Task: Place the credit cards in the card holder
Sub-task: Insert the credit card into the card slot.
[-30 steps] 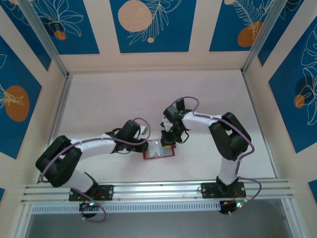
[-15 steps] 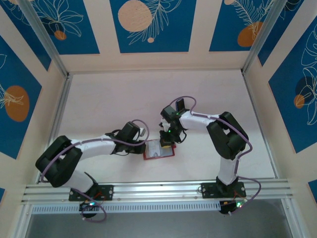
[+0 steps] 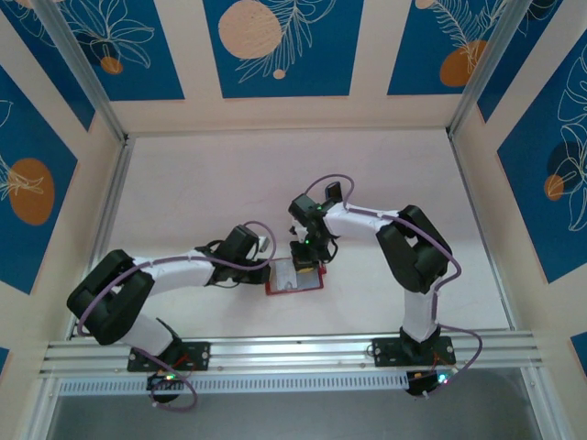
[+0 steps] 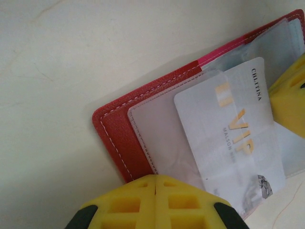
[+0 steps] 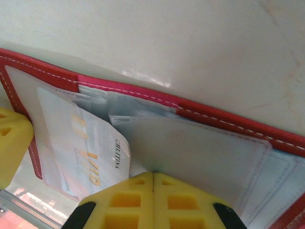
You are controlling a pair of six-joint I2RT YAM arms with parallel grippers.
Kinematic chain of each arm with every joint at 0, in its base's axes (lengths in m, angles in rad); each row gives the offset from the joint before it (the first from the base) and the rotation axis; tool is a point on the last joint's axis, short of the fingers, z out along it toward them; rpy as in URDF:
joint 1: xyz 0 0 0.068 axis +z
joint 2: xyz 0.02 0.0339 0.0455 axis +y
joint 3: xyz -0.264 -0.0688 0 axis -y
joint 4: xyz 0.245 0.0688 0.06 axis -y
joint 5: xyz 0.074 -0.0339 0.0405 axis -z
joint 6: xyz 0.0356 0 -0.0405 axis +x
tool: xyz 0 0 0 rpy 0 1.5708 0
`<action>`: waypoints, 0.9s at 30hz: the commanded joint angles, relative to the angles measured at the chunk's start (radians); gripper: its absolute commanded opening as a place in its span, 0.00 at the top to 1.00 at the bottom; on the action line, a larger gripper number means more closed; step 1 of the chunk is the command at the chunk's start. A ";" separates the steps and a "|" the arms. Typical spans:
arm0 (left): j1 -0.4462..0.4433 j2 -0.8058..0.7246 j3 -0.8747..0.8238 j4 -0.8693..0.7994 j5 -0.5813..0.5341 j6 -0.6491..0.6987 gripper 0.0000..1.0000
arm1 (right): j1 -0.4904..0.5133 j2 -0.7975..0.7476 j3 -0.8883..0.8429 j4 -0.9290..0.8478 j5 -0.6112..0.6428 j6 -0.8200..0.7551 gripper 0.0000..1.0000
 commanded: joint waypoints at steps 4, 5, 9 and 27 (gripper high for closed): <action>0.005 0.048 -0.052 0.008 -0.007 -0.016 0.98 | 0.027 0.024 0.033 -0.021 -0.030 0.026 1.00; 0.004 0.049 -0.055 0.012 -0.006 -0.018 0.98 | 0.031 0.021 0.033 -0.013 -0.041 0.031 1.00; 0.003 0.043 -0.066 0.021 -0.008 -0.021 0.98 | 0.041 0.024 0.040 0.009 -0.075 0.051 1.00; 0.003 0.025 -0.083 0.037 -0.005 -0.037 0.98 | 0.113 -0.023 -0.071 0.206 -0.093 0.280 1.00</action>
